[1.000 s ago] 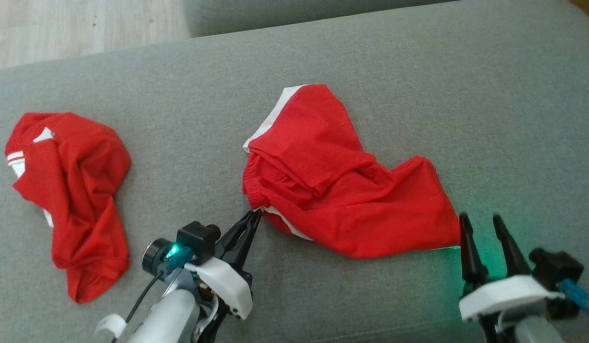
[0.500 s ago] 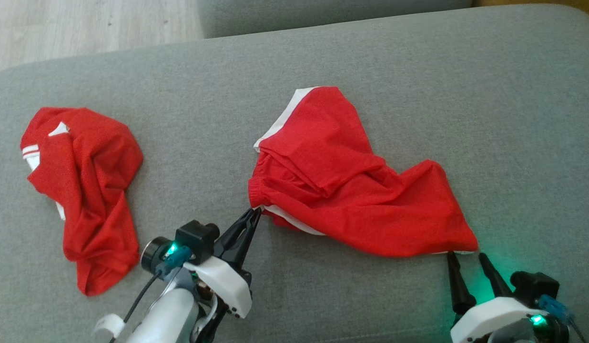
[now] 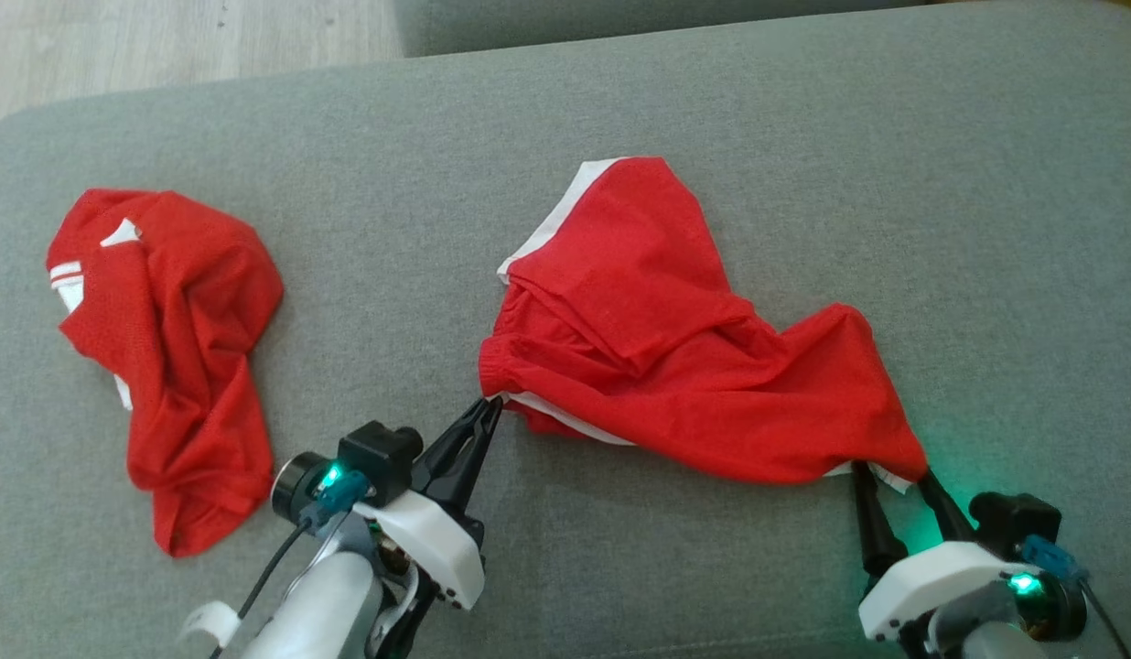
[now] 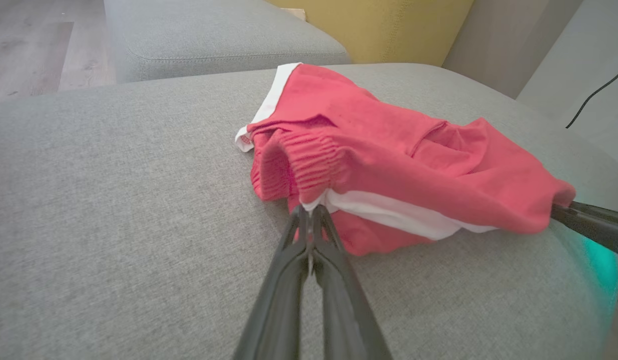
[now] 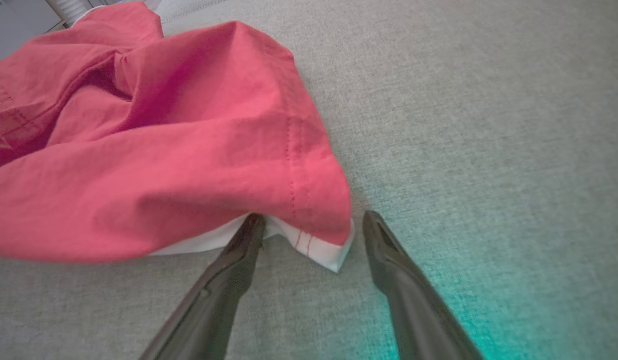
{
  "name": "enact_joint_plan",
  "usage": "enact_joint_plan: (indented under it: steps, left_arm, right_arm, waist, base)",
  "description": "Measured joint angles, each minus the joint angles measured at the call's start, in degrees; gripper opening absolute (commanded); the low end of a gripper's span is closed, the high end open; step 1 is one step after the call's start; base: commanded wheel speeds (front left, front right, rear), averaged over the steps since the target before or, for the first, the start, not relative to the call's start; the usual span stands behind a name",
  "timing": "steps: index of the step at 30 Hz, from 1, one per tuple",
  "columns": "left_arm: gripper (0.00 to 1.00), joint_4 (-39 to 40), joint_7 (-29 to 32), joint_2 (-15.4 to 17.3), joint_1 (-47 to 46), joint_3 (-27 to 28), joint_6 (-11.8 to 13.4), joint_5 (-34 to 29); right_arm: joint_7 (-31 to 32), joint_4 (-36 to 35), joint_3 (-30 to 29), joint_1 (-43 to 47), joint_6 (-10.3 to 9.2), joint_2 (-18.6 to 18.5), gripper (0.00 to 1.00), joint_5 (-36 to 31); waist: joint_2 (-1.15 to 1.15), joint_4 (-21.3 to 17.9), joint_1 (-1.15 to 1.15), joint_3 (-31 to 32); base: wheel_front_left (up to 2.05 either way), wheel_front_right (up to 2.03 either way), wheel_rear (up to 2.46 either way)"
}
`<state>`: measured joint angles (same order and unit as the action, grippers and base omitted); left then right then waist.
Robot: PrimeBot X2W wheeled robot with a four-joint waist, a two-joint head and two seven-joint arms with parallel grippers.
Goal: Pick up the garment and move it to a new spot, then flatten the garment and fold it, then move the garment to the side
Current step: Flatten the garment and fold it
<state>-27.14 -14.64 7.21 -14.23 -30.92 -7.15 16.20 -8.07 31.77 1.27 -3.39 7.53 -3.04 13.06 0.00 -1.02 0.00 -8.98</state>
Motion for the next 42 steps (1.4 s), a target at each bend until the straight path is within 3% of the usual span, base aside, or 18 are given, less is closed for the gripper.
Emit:
enact_joint_plan:
  steps: [1, 2, 11, 19, 28, 32, 36, 42]
  left_arm:
    - [0.0, 0.0, 0.0, 0.0, -0.03, -0.01, 0.0, 0.0]
    - [0.0, -0.01, 0.0, 0.0, -0.05, 0.0, 0.0, 0.0]
    - [0.0, -1.35, 0.0, 0.56, -0.16, 0.36, 0.0, -0.11]
    - [0.0, -0.64, 1.07, 3.96, -2.94, -1.53, 0.0, 1.71]
    - [0.0, 7.03, 7.5, 9.54, -15.18, -2.42, -0.42, 7.31]
    - [0.0, 8.69, 8.58, 9.99, -23.23, 0.32, -0.18, 8.24]
    - [0.0, 9.59, 8.8, 10.05, -29.63, 2.92, 1.91, 8.23]
    - [0.0, 11.24, 9.61, 10.09, -30.1, 4.15, 3.22, 9.37]
  right_arm:
    - [0.03, 0.15, 0.05, -0.14, 0.0, 0.0, 0.42, 0.09]
    - [0.03, 0.27, 0.08, -0.34, 0.0, -0.01, 0.0, 0.1]
    - [1.1, -0.65, 2.7, -0.77, 0.0, -0.04, 0.0, 4.25]
    - [5.82, -10.5, 6.84, -1.74, 0.0, -3.8, 0.0, 12.1]
    - [15.29, -22.49, 7.86, -16.69, 0.01, -9.43, 0.0, 16.37]
    - [17.75, -24.48, 7.32, -25.36, 0.0, -10.76, 0.0, 16.08]
    - [17.69, -26.94, 5.99, -31.55, 0.0, -10.72, 0.0, 14.01]
    - [21.04, -31.16, 3.54, -30.65, 0.01, -9.24, 0.0, 11.39]
  waist:
    - [0.0, 0.07, 0.0, -0.08]
    - [0.0, 0.14, 0.0, -0.13]
    - [0.0, 0.33, 0.0, 0.59]
    - [0.0, 0.1, 0.0, 2.75]
    - [0.0, -0.6, 0.0, 6.26]
    - [0.0, -1.09, 0.0, 7.82]
    - [0.0, -1.54, 0.0, 9.22]
    - [0.0, -1.77, 0.0, 10.33]
  base:
    - [0.0, 0.0, 0.0]
    - [0.0, 0.0, 0.0]
    - [0.0, 0.0, 0.0]
    - [0.0, 0.0, 0.0]
    - [0.0, 0.0, 0.0]
    - [0.0, 0.0, 0.0]
    - [0.0, 0.0, 0.0]
    - [0.0, 0.0, 0.0]
